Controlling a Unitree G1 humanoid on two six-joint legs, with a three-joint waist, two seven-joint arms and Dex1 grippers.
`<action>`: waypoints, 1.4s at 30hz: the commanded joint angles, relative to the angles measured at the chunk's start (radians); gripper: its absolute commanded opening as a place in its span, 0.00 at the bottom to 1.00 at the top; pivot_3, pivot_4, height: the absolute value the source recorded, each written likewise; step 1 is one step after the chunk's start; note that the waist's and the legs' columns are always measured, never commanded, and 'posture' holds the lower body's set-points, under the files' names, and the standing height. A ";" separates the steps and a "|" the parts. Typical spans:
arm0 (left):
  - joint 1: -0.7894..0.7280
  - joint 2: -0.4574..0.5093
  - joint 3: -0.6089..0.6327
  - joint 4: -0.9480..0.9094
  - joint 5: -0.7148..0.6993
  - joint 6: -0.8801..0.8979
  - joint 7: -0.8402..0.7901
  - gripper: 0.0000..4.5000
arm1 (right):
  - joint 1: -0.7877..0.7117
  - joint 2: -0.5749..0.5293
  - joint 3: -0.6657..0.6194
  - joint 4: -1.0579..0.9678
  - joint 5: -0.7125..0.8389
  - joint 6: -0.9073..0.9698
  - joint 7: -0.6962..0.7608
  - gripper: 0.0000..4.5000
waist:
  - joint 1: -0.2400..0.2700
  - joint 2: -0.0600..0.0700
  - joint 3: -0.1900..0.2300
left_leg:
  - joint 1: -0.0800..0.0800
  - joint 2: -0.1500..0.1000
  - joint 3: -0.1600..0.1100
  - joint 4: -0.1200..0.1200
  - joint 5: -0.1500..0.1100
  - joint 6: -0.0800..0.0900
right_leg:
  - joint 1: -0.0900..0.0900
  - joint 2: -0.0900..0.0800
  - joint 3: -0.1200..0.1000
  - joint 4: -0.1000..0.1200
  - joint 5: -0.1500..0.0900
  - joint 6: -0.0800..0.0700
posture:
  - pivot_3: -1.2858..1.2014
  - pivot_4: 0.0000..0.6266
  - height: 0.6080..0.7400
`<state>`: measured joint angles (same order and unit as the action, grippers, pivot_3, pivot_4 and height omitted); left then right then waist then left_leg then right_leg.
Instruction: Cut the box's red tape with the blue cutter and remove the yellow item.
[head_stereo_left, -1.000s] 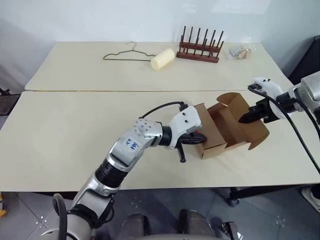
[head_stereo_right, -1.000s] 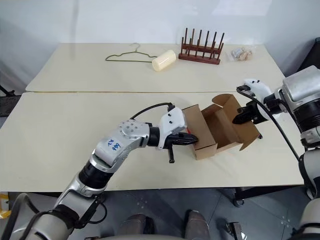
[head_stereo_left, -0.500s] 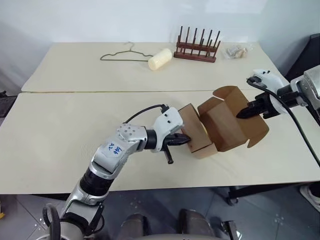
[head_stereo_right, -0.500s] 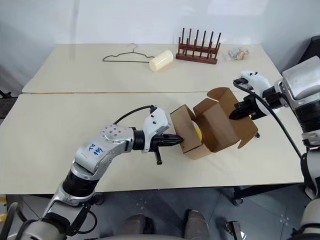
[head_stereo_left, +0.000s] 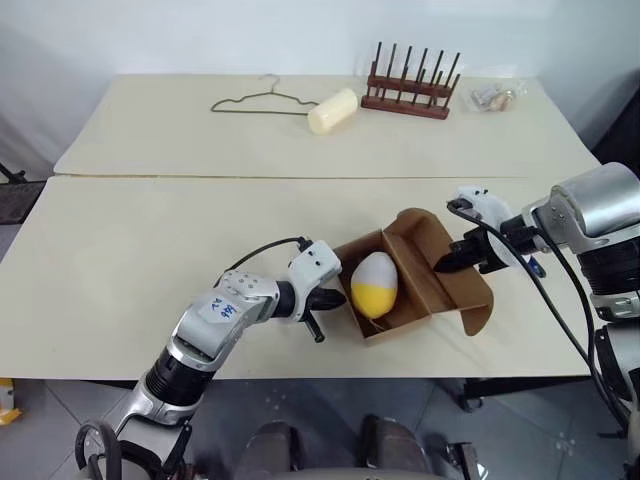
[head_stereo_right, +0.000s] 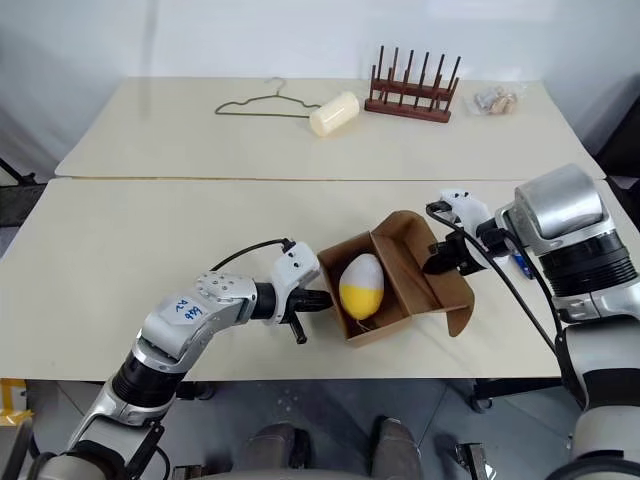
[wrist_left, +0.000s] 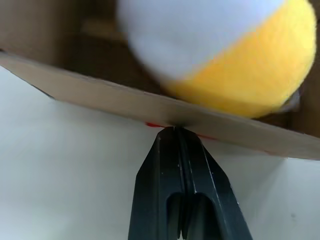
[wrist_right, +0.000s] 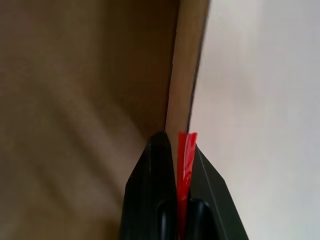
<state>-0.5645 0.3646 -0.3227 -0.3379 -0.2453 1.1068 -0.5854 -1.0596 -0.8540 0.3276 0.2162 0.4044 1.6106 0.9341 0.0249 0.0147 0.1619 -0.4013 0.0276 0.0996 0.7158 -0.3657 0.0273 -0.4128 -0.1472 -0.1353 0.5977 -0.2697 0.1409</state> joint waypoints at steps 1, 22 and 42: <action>-0.031 -0.010 0.024 -0.025 -0.009 -0.033 0.010 0.00 | -0.011 0.001 -0.037 -0.037 0.036 0.004 -0.018 0.00 | 0.001 0.000 0.000 | 0.000 0.000 0.000 -0.001 0.000 0.000 | 0.000 0.000 -0.001 0.000 0.000 0.000 | 0.52 0.24 1.00; 0.516 0.292 0.770 -0.016 -0.263 -0.451 -0.286 0.99 | 0.287 -0.044 -0.509 0.187 0.080 -1.174 0.357 1.00 | -0.010 0.000 0.001 | 0.003 0.002 0.007 -0.008 0.000 -0.002 | 0.000 0.003 0.001 -0.008 -0.001 0.001 | 0.52 0.24 1.00; 0.560 0.560 0.743 -0.147 -0.487 -0.388 -0.436 0.99 | 0.705 -0.010 -0.597 -0.266 0.322 -1.423 0.554 1.00 | -0.017 -0.003 0.002 | 0.019 0.003 0.015 -0.014 0.001 -0.002 | 0.004 0.001 0.011 -0.001 -0.001 0.000 | 0.52 0.24 1.00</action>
<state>0.0524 0.8952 0.4869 -0.4676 -0.7168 0.7010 -1.0196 -0.3523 -0.8523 -0.2280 -0.0165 0.6958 0.1670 1.5041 0.0078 0.0118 0.1643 -0.3826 0.0304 0.1142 0.7016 -0.3644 0.0254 -0.4091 -0.1465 -0.1233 0.5959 -0.2706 0.1406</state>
